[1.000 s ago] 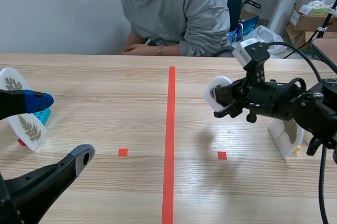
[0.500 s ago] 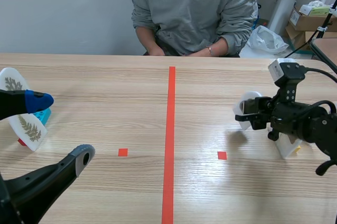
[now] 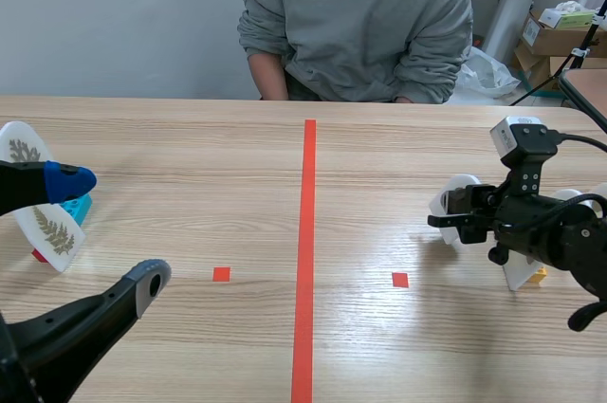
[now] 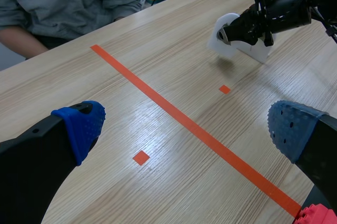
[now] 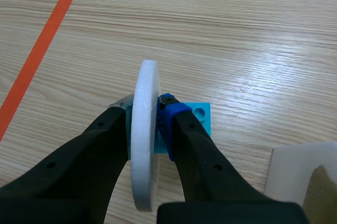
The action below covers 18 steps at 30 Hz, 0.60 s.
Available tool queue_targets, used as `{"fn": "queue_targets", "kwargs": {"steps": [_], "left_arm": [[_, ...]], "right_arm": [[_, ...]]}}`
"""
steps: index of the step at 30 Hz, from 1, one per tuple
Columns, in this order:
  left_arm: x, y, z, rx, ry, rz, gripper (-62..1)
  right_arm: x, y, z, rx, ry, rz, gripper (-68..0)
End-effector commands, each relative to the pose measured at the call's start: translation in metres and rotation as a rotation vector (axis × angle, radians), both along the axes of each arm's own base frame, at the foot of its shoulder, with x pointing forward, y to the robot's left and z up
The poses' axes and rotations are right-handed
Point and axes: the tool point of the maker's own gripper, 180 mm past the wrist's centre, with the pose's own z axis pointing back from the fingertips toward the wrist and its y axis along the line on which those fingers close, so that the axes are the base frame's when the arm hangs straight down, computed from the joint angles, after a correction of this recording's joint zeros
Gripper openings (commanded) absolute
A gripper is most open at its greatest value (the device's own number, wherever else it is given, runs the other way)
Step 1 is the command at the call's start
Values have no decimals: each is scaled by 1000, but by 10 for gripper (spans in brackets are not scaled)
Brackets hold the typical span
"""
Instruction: Do the leaf sorting experiment
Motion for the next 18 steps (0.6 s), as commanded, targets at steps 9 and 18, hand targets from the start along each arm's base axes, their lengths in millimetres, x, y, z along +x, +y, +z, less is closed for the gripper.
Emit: {"fn": "queue_targets", "kwargs": {"steps": [9,18], "left_arm": [[-2,-2,4,-24,-7,-2,14],[-2,-2,4,-24,-7,-2,14]], "right_arm": [[-6,-1,-5,12,14,-8,-425],[-5,-1,-3,16,0,-9,-293]]}}
